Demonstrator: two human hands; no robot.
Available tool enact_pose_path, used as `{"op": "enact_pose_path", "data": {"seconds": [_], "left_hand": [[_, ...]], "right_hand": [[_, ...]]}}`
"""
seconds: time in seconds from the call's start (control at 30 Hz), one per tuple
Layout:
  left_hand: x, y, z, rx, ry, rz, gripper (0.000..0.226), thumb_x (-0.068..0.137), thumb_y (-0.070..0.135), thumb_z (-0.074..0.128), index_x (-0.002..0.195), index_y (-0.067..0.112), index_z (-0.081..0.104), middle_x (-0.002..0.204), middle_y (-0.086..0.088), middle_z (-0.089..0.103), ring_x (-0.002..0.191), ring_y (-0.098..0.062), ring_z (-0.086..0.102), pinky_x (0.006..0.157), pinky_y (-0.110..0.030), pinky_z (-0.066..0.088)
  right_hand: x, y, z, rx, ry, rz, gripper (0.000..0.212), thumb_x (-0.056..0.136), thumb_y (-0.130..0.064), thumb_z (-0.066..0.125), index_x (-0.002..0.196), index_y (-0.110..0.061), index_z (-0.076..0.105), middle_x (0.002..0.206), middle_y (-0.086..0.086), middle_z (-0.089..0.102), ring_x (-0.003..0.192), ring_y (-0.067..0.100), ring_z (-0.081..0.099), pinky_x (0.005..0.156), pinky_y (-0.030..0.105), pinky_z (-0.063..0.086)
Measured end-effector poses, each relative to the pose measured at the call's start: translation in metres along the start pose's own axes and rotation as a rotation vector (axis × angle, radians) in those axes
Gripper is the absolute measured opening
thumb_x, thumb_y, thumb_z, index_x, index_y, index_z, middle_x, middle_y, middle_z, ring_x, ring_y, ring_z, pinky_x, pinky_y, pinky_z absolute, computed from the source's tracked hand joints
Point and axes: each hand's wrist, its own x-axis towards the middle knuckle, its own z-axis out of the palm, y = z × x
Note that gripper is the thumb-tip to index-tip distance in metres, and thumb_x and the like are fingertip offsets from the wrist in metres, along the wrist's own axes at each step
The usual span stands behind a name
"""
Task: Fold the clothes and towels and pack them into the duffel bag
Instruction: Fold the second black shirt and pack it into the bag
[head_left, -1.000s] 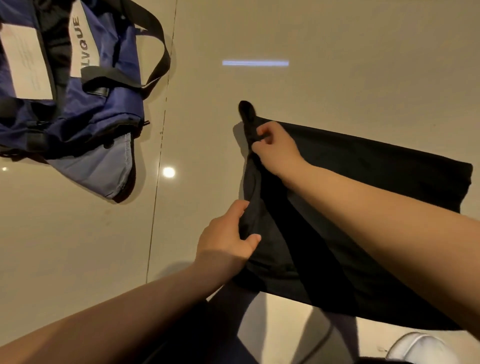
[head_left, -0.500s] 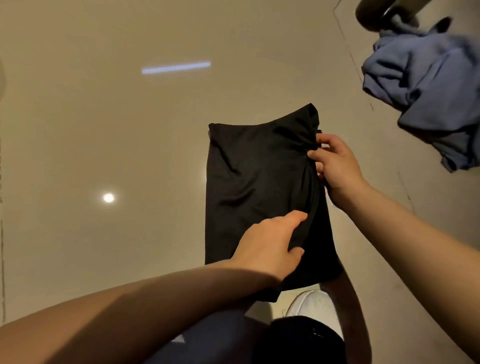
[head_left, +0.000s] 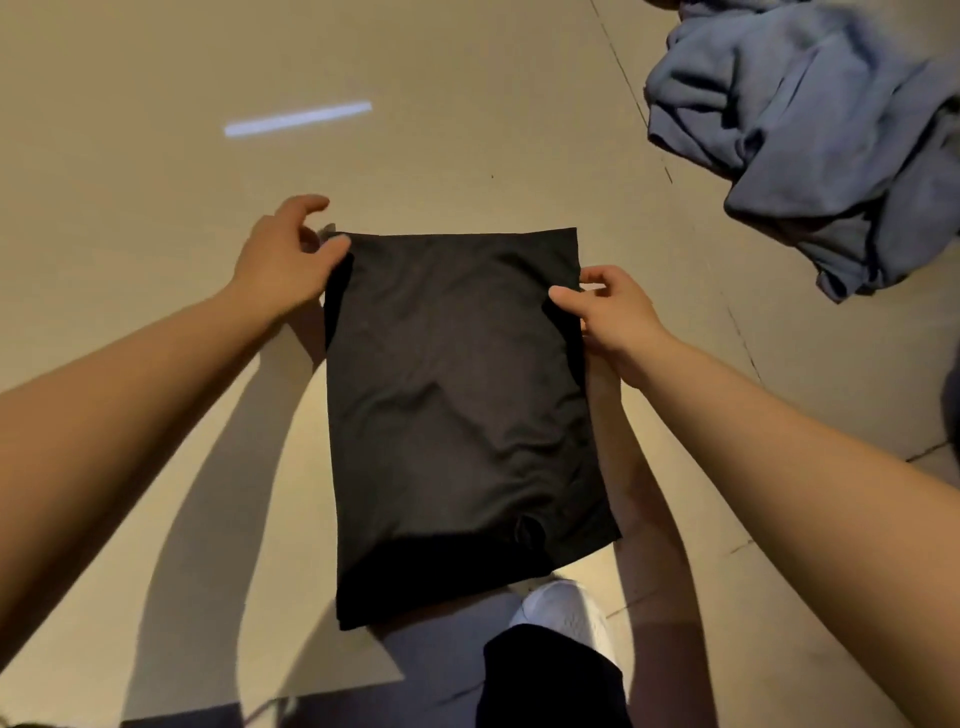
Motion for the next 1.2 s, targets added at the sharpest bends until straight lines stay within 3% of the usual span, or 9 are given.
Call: {"op": "enact_pose_path", "data": {"seconds": [0.17, 0.3, 0.43, 0.57, 0.7, 0.87, 0.97, 1.07, 1.2], "left_hand": [[0.014, 0.012, -0.005, 0.089, -0.055, -0.028, 0.02, 0.092, 0.026, 0.062, 0.106, 0.012, 0.066, 0.111, -0.011, 0.064, 0.1, -0.029, 0.058, 0.086, -0.038, 0.046], [0.009, 0.004, -0.022, -0.286, -0.139, -0.13, 0.007, 0.094, 0.017, 0.061, 0.087, 0.016, 0.06, 0.095, -0.011, 0.063, 0.076, -0.022, 0.057, 0.071, -0.034, 0.052], [0.006, -0.006, -0.027, -0.51, -0.17, -0.276, 0.013, 0.095, 0.008, 0.056, 0.084, 0.014, 0.056, 0.085, -0.007, 0.057, 0.07, -0.017, 0.057, 0.052, -0.017, 0.054], [0.018, -0.011, -0.021, -0.54, -0.098, -0.325, 0.018, 0.092, 0.003, 0.06, 0.08, 0.016, 0.056, 0.08, -0.006, 0.057, 0.067, -0.017, 0.057, 0.046, -0.016, 0.051], [0.028, -0.005, -0.016, -0.533, 0.006, -0.277, 0.022, 0.086, 0.001, 0.067, 0.075, 0.018, 0.057, 0.077, -0.006, 0.059, 0.06, -0.018, 0.058, 0.049, -0.02, 0.053], [0.058, 0.004, -0.021, -0.166, 0.204, -0.017, 0.018, 0.084, 0.012, 0.068, 0.099, 0.021, 0.065, 0.106, -0.007, 0.063, 0.099, -0.023, 0.062, 0.093, -0.035, 0.051], [0.037, 0.01, -0.019, 0.17, 0.209, 0.244, 0.038, 0.086, 0.016, 0.061, 0.124, 0.012, 0.057, 0.127, -0.016, 0.051, 0.113, -0.03, 0.052, 0.094, -0.033, 0.04], [-0.027, -0.004, -0.009, 0.291, 0.016, 0.588, 0.039, 0.082, 0.029, 0.054, 0.113, 0.006, 0.062, 0.115, -0.02, 0.055, 0.106, -0.038, 0.053, 0.091, -0.038, 0.038], [-0.134, -0.052, 0.006, 0.404, -0.259, 0.833, 0.032, 0.084, 0.036, 0.06, 0.104, 0.011, 0.064, 0.111, -0.012, 0.059, 0.094, -0.033, 0.058, 0.078, -0.042, 0.048]], "right_hand": [[-0.001, -0.002, 0.017, -0.134, 0.183, -0.209, 0.012, 0.088, -0.02, 0.063, 0.094, -0.021, 0.053, 0.085, -0.009, 0.056, 0.075, 0.01, 0.056, 0.069, 0.024, 0.047], [-0.007, -0.001, 0.025, -0.178, 0.163, -0.356, 0.008, 0.093, -0.021, 0.058, 0.097, -0.025, 0.052, 0.084, -0.016, 0.057, 0.074, 0.001, 0.055, 0.065, 0.014, 0.044], [0.008, -0.003, 0.031, -0.232, 0.144, -0.188, 0.011, 0.092, -0.025, 0.059, 0.1, -0.018, 0.055, 0.081, -0.012, 0.054, 0.08, 0.014, 0.057, 0.067, 0.023, 0.044], [0.017, -0.007, 0.036, -0.131, 0.202, -0.055, 0.017, 0.085, -0.019, 0.061, 0.098, -0.018, 0.051, 0.087, -0.002, 0.06, 0.087, 0.024, 0.063, 0.079, 0.039, 0.051], [0.018, -0.004, 0.036, 0.006, 0.231, -0.001, 0.028, 0.079, -0.01, 0.061, 0.098, -0.023, 0.047, 0.097, 0.003, 0.063, 0.083, 0.024, 0.063, 0.076, 0.038, 0.052], [0.019, -0.012, 0.04, 0.133, 0.174, -0.004, 0.045, 0.081, -0.001, 0.062, 0.116, -0.022, 0.041, 0.093, 0.0, 0.054, 0.083, 0.017, 0.059, 0.071, 0.028, 0.048], [0.009, -0.018, 0.035, -0.078, 0.206, -0.13, 0.058, 0.084, -0.006, 0.064, 0.132, -0.021, 0.037, 0.103, -0.001, 0.048, 0.091, 0.016, 0.055, 0.073, 0.023, 0.042], [-0.021, -0.012, 0.022, -0.425, 0.193, -0.362, 0.055, 0.085, -0.021, 0.067, 0.132, -0.019, 0.039, 0.112, 0.0, 0.045, 0.094, 0.02, 0.055, 0.074, 0.026, 0.041], [-0.074, 0.023, 0.021, -0.812, -0.072, -0.155, 0.079, 0.075, -0.057, 0.071, 0.134, -0.023, 0.031, 0.113, 0.008, 0.062, 0.098, 0.034, 0.061, 0.08, 0.041, 0.05]]}}
